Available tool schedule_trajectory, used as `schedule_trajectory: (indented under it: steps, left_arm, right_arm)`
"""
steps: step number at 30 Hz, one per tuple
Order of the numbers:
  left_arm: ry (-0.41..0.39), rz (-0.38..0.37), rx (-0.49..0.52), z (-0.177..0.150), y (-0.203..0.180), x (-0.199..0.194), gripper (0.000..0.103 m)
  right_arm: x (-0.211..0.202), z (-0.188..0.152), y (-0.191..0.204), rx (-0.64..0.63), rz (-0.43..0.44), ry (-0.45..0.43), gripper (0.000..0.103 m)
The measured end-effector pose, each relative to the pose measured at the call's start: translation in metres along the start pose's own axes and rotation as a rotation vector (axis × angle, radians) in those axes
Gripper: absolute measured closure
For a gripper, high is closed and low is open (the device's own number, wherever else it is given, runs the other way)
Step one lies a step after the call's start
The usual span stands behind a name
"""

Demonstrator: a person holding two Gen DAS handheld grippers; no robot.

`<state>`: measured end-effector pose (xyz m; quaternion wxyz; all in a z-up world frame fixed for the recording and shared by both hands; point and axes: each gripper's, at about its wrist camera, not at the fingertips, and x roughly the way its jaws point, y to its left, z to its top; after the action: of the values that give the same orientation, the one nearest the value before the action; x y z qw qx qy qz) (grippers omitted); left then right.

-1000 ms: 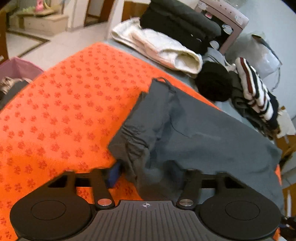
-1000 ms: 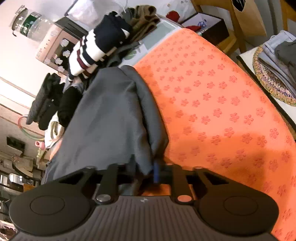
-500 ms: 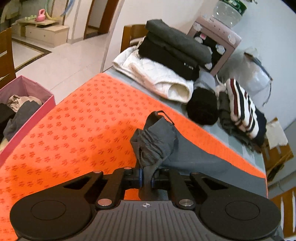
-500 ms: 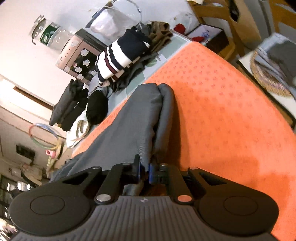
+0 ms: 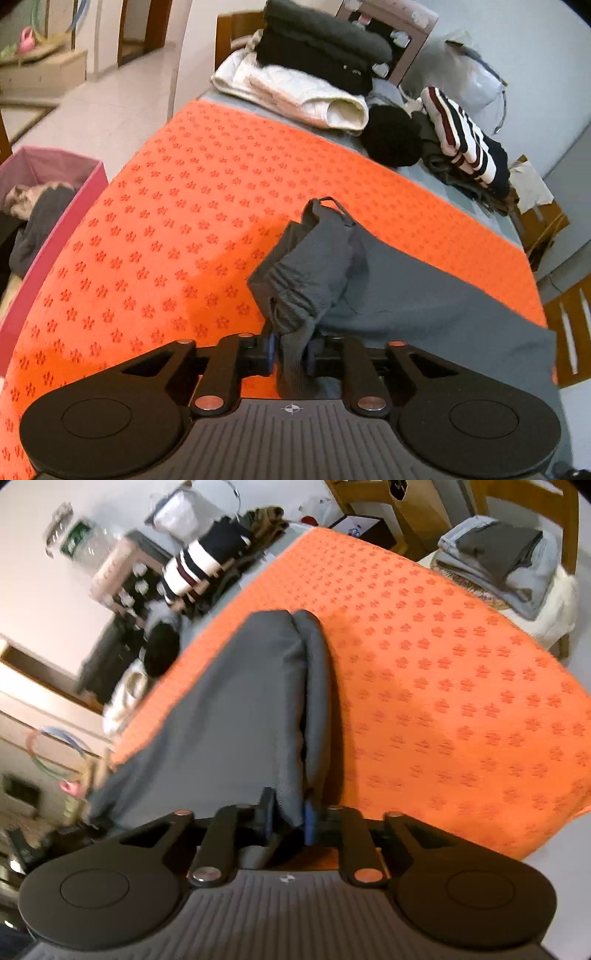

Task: Fold clothes

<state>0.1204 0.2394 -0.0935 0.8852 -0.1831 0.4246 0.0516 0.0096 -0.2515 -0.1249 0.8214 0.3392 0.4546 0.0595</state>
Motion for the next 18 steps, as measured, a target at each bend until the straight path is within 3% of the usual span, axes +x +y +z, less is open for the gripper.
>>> schedule_trajectory:
  steps: [3,7,14,18]
  left_arm:
    - [-0.026,0.017,-0.003,-0.002,0.010,-0.005,0.059]
    - [-0.065,0.034,-0.022,-0.005,0.014,-0.015,0.057]
    - [-0.211,0.066,-0.140,-0.018,-0.009,-0.048,0.036]
    - [-0.277,0.111,-0.192,-0.035,-0.038,-0.071,0.035]
  right_arm:
    - [-0.002,0.001,0.001,-0.109,-0.081,0.042,0.073]
    - [-0.018,0.014,0.010,-0.287,-0.130,0.070,0.072]
    - [-0.032,0.066,0.007,-0.528,-0.060,0.115,0.068]
    - [-0.029,0.101,0.005,-0.676,0.012,0.156,0.067]
